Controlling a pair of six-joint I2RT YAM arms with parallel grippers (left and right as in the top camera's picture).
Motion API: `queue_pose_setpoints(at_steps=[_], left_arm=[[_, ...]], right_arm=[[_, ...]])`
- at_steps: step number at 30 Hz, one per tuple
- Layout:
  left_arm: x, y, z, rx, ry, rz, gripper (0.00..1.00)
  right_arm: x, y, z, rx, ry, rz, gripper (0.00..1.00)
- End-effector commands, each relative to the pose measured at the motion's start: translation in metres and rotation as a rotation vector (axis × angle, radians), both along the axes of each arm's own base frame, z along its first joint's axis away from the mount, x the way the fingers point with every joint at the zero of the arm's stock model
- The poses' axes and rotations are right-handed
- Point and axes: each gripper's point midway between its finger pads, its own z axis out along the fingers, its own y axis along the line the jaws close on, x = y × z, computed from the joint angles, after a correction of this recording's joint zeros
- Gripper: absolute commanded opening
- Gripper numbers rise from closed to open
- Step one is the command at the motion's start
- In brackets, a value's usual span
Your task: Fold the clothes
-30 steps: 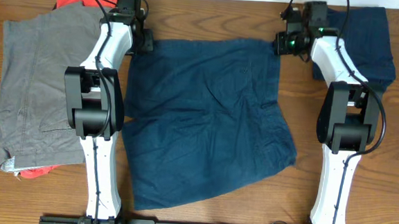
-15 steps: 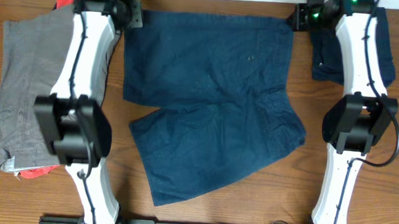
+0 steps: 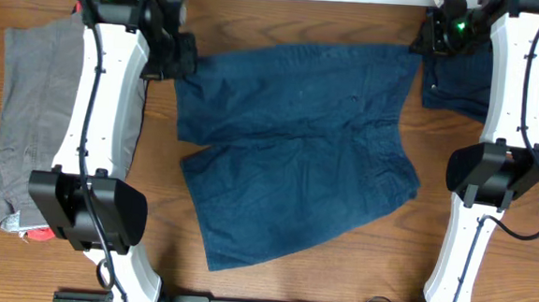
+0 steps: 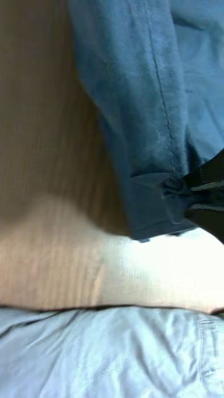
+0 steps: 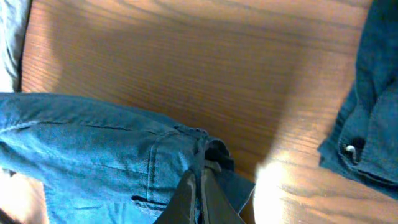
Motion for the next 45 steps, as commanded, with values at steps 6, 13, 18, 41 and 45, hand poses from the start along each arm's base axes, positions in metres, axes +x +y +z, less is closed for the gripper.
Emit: queue_pose_setpoints(at_steps=[6, 13, 18, 41, 45], left_arm=[[0.025, 0.001, 0.03, 0.016, -0.17, 0.011, 0.06], [0.077, 0.012, 0.064, 0.022, -0.423, 0.04, 0.06], [0.112, 0.024, 0.088, 0.019, -0.59, 0.069, 0.06], [0.021, -0.014, 0.008, 0.028, -0.105, -0.024, 0.06], [-0.007, -0.028, -0.013, 0.04, 0.016, -0.068, 0.06]], right_arm=[[0.017, -0.016, 0.044, -0.073, -0.179, -0.028, 0.01], [0.058, -0.024, 0.08, -0.122, -0.389, -0.111, 0.01], [0.091, -0.017, 0.092, -0.151, -0.524, -0.139, 0.01], [0.053, -0.022, 0.049, -0.16, -0.32, -0.045, 0.01], [0.033, -0.029, 0.034, -0.172, -0.229, -0.015, 0.01]])
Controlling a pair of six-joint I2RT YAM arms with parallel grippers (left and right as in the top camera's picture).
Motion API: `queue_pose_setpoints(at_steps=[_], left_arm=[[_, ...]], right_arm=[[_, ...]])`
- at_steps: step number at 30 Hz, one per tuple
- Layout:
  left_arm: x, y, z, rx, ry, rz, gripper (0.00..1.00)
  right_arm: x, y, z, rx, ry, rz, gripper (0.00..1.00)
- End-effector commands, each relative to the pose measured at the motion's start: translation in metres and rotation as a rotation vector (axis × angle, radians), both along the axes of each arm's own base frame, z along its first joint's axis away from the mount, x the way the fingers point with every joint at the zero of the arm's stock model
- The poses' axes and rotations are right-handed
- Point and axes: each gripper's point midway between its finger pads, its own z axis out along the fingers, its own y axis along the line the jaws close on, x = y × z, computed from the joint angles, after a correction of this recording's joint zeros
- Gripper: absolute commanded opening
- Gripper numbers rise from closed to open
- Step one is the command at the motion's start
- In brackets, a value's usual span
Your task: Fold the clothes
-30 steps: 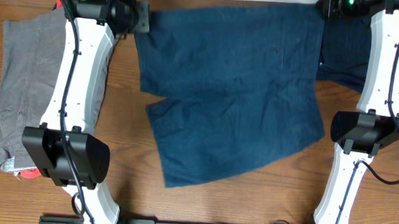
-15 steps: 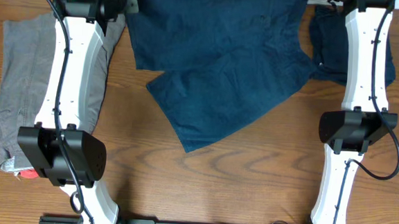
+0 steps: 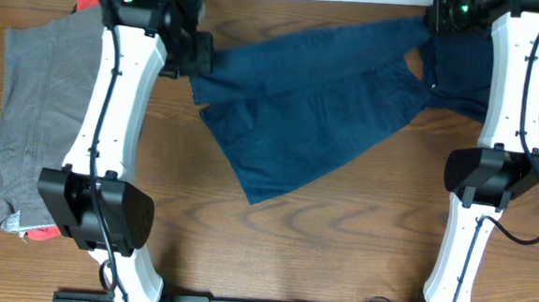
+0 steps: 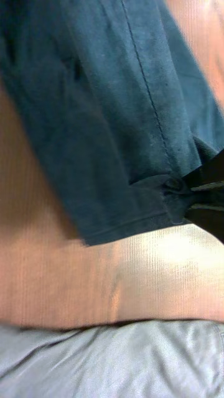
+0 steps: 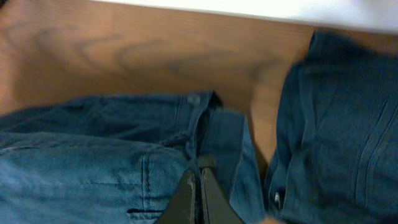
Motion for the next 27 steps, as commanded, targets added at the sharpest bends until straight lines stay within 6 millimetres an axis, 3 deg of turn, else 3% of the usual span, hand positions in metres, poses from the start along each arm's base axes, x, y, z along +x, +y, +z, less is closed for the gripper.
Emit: queue_pose_setpoints(at_steps=[1, 7, 15, 20, 27], left_arm=[[-0.02, -0.006, -0.017, 0.032, 0.081, -0.018, 0.06], [-0.054, -0.028, -0.065, 0.04, 0.227, -0.084, 0.06], [-0.087, -0.047, -0.131, 0.034, 0.328, -0.092, 0.06], [-0.104, -0.057, -0.14, 0.019, 0.377, -0.121, 0.06], [-0.114, -0.06, -0.132, 0.023, 0.395, -0.138, 0.06]], right_arm=[[-0.012, -0.01, 0.004, -0.024, 0.009, 0.04, 0.01], [-0.028, -0.016, -0.02, -0.02, 0.115, 0.049, 0.01], [-0.041, -0.021, -0.083, 0.004, 0.277, 0.038, 0.01], [-0.051, -0.026, -0.111, 0.017, 0.347, 0.027, 0.01], [-0.056, -0.036, -0.115, 0.025, 0.371, 0.005, 0.01]])
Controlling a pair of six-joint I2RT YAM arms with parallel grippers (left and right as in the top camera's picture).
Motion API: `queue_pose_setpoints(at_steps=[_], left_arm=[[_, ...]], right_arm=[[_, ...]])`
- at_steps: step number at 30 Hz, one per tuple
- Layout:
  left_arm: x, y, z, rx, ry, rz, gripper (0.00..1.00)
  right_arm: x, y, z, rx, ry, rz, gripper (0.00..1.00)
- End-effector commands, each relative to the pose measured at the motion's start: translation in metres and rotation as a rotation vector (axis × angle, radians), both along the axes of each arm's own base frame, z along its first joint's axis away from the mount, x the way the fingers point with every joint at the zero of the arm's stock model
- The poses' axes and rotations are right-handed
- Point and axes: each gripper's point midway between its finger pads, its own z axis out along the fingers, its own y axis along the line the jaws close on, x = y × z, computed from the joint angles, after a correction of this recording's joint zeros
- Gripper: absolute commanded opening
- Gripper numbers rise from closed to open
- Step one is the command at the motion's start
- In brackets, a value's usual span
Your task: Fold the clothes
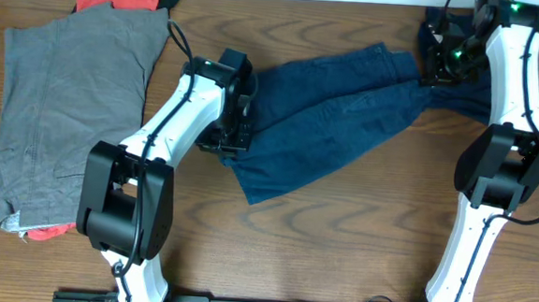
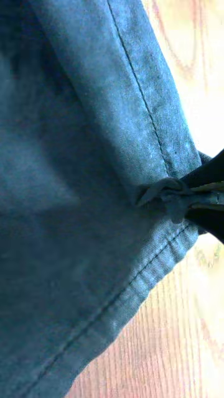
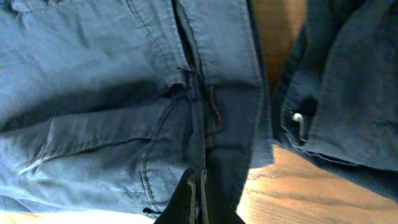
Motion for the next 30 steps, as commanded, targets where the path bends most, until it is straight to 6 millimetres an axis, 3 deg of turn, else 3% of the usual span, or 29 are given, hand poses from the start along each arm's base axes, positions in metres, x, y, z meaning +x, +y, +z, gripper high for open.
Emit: queue_pose_setpoints(at_steps=[1, 7, 18, 19, 22, 23, 24, 26, 30], left_arm=[[-0.004, -0.001, 0.011, -0.015, -0.01, 0.009, 0.06], [-0.01, -0.004, 0.026, -0.029, -0.022, -0.001, 0.06], [-0.041, -0.03, 0.012, -0.009, 0.029, -0.112, 0.07], [-0.046, -0.033, 0.01, -0.006, 0.036, -0.127, 0.13], [-0.056, -0.04, 0.004, 0.002, 0.052, -0.16, 0.5], [-0.059, -0.041, 0.003, 0.004, 0.056, -0.169, 0.66], [-0.062, -0.043, 0.001, 0.005, 0.058, -0.177, 0.89], [-0.065, -0.043, -0.001, 0.009, 0.066, -0.183, 0.99], [-0.063, -0.042, 0.001, 0.007, 0.059, -0.17, 0.98]], right_arm=[[-0.002, -0.008, 0.007, 0.003, -0.013, -0.005, 0.01], [-0.001, -0.008, 0.007, 0.002, -0.015, -0.005, 0.01], [-0.002, -0.009, 0.004, -0.007, -0.008, -0.006, 0.01], [-0.002, -0.009, 0.004, -0.007, -0.008, -0.006, 0.03], [-0.002, -0.009, 0.004, -0.007, -0.01, -0.004, 0.21], [-0.002, -0.009, 0.004, -0.008, -0.012, 0.0, 0.31], [-0.002, -0.009, 0.004, -0.008, -0.012, 0.002, 0.38], [-0.003, -0.009, 0.004, -0.007, -0.009, 0.002, 0.48], [-0.003, -0.007, 0.005, 0.004, -0.013, 0.01, 0.59]])
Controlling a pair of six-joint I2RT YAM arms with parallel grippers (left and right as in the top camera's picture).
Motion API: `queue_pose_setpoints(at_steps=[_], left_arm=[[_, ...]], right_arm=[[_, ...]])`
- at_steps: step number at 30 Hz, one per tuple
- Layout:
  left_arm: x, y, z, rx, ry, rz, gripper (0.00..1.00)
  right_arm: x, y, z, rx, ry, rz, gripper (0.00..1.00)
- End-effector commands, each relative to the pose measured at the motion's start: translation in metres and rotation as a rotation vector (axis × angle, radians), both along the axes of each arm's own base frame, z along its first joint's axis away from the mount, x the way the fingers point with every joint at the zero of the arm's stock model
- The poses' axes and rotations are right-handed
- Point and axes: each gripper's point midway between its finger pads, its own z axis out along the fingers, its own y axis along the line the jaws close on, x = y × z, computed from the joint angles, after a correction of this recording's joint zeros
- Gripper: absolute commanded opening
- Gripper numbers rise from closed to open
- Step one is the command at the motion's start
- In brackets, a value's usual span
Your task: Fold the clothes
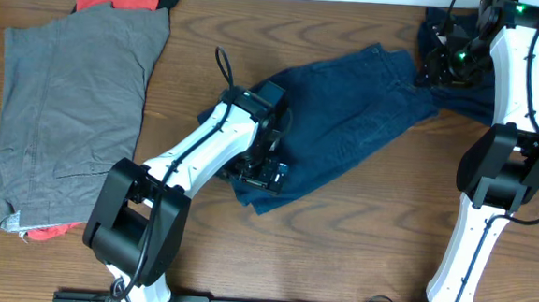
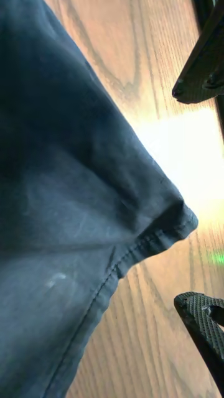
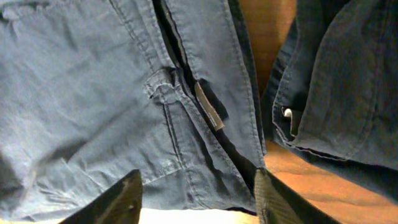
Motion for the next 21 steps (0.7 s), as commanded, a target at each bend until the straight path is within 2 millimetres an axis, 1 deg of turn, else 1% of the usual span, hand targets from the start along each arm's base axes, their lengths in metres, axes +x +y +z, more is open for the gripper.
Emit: queue_pose_setpoints(at_steps=[1, 5, 9, 12, 14, 16, 18, 21], left_arm=[[0.004, 0.002, 0.008, -0.008, -0.02, 0.021, 0.98], [0.012, 0.001, 0.029, -0.041, -0.078, 0.031, 0.98], [0.02, 0.001, 0.051, -0.083, -0.161, 0.04, 0.98], [0.025, 0.001, 0.058, -0.103, -0.198, 0.047, 0.98], [0.029, -0.001, 0.056, -0.11, -0.21, 0.052, 0.98], [0.031, -0.003, 0.049, -0.109, -0.211, 0.082, 0.98], [0.034, 0.0, 0.041, -0.104, -0.207, 0.124, 0.98], [0.038, 0.009, 0.03, -0.098, -0.207, 0.196, 0.98]], right_arm=[[0.0, 0.0, 0.009, 0.016, -0.021, 0.006, 0.61], [0.002, 0.011, 0.02, 0.072, -0.053, 0.028, 0.65], [0.003, 0.026, 0.033, 0.107, -0.088, 0.064, 0.66], [0.002, 0.037, 0.034, 0.108, -0.088, 0.087, 0.67], [0.001, 0.047, 0.032, 0.102, -0.079, 0.108, 0.68], [0.0, 0.055, 0.03, 0.083, -0.076, 0.13, 0.69], [0.001, 0.062, 0.029, 0.057, -0.077, 0.148, 0.7], [0.001, 0.071, 0.026, 0.008, -0.076, 0.174, 0.72]])
